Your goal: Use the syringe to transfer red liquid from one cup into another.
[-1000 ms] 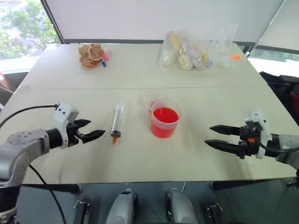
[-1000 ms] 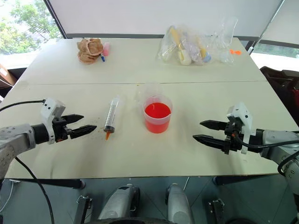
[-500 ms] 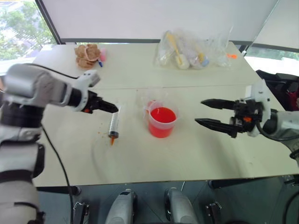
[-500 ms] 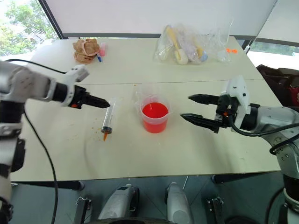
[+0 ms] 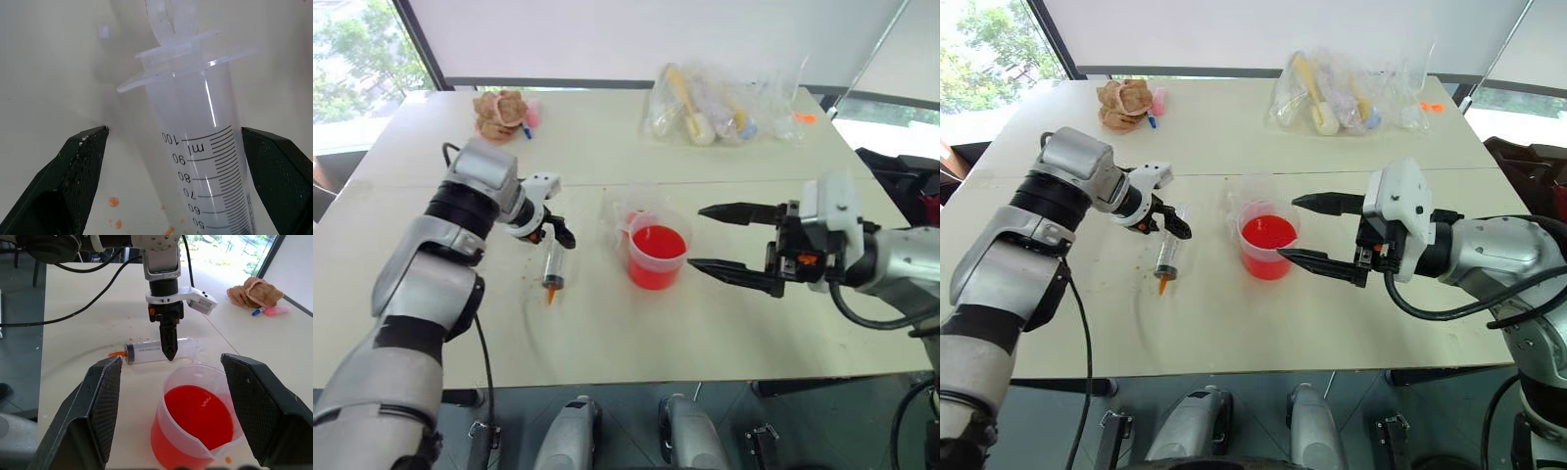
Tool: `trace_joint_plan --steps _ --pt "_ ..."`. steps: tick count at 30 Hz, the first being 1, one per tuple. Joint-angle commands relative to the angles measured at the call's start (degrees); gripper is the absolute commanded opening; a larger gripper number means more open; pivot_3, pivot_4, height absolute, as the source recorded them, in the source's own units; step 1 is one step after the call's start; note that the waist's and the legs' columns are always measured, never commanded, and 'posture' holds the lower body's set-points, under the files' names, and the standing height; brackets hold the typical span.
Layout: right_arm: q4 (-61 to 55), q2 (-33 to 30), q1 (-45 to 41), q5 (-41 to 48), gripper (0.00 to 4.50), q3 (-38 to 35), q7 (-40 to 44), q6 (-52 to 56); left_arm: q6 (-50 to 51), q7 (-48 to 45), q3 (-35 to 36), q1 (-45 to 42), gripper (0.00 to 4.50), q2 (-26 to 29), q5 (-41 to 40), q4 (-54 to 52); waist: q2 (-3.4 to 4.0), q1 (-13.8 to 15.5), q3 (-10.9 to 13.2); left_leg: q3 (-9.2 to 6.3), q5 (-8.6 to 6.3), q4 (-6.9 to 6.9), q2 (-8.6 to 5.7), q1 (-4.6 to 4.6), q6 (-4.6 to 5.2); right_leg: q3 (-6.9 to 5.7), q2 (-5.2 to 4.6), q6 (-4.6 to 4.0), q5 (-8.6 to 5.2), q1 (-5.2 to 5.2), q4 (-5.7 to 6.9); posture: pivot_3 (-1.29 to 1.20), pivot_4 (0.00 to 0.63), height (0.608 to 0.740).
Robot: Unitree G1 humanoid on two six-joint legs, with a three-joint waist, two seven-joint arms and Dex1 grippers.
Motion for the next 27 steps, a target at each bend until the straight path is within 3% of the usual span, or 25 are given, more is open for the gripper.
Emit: trace_joint_plan --steps 1,5,12,16,19,21,25,27 --pt "0.45 -0.63 -0.40 0.55 3.37 -1.43 0.40 -0.93 -2.00 0.58 2.78 0.26 3.20 -2.04 1.92 2.13 0.00 0.00 0.00 0.00 0.00 0.00 0.00 0.01 0.00 0.00 0.00 0.00 0.00 0.00 0.02 0.00 0.150 0.740" --pt "1.42 -0.58 -0.34 0.55 3.37 -1.12 0.79 -1.06 -2.21 1.95 6.02 0.36 1.46 -3.52 3.55 3.44 0.01 0.21 -0.01 0.00 0.00 0.01 0.00 0.01 0.00 0.00 -0.01 0.00 0.00 0.01 0.03 0.00 0.150 0.740" --pt "2.75 -1.11 -0.13 0.34 3.37 -1.51 1.60 -0.91 -4.43 0.22 10.34 1.62 1.41 -3.48 3.52 -1.30 0.02 1.15 -0.02 -0.01 0.00 0.05 0.00 0.01 0.00 0.00 -0.04 0.04 0.02 0.04 0.03 0.00 0.150 0.740" --pt "5.42 -0.58 0.23 2.66 3.37 -5.37 0.16 0.06 -5.85 -3.42 22.20 -4.66 1.41 0.53 -2.27 -7.28 -0.15 0.99 0.09 -0.07 0.01 0.09 0.02 -0.08 0.00 -0.03 -0.04 0.06 0.04 -0.01 0.02 0.00 0.150 0.740" --pt "9.36 -0.18 -2.31 0.90 3.37 -7.09 -2.15 -1.83 -13.12 -4.60 32.41 -4.70 1.41 0.92 -8.11 -19.08 -0.22 0.66 0.14 -0.05 0.01 0.08 0.06 -0.18 -0.01 -0.03 -0.05 0.06 0.05 -0.15 0.01 0.00 0.150 0.740" --pt "12.23 -0.01 -5.22 -3.20 3.37 -5.99 -4.59 -4.24 -24.18 -4.16 36.79 -0.94 1.41 -1.54 -9.91 -28.79 -0.07 0.60 0.05 0.02 0.02 0.03 0.07 -0.16 -0.05 -0.01 -0.13 0.07 0.05 -0.19 -0.01 0.00 0.150 0.740" --pt "18.42 0.06 -9.99 -11.85 3.37 -3.19 -6.76 -10.53 -20.49 2.19 46.55 1.33 1.41 -11.23 -19.85 -34.07 0.14 1.10 -0.07 0.19 0.22 -0.03 0.01 -0.03 -0.41 0.03 -0.24 0.07 0.05 -0.12 -0.04 0.00 0.150 0.740" --pt "21.22 0.81 -12.06 -16.17 3.37 -2.17 -8.77 -14.07 -20.52 3.12 46.44 4.93 1.41 -14.08 -22.27 -38.95 0.12 0.95 -0.06 0.12 0.07 0.01 -0.02 -0.04 -0.12 -0.02 -0.23 0.12 0.08 -0.07 -0.03 0.00 0.150 0.740"
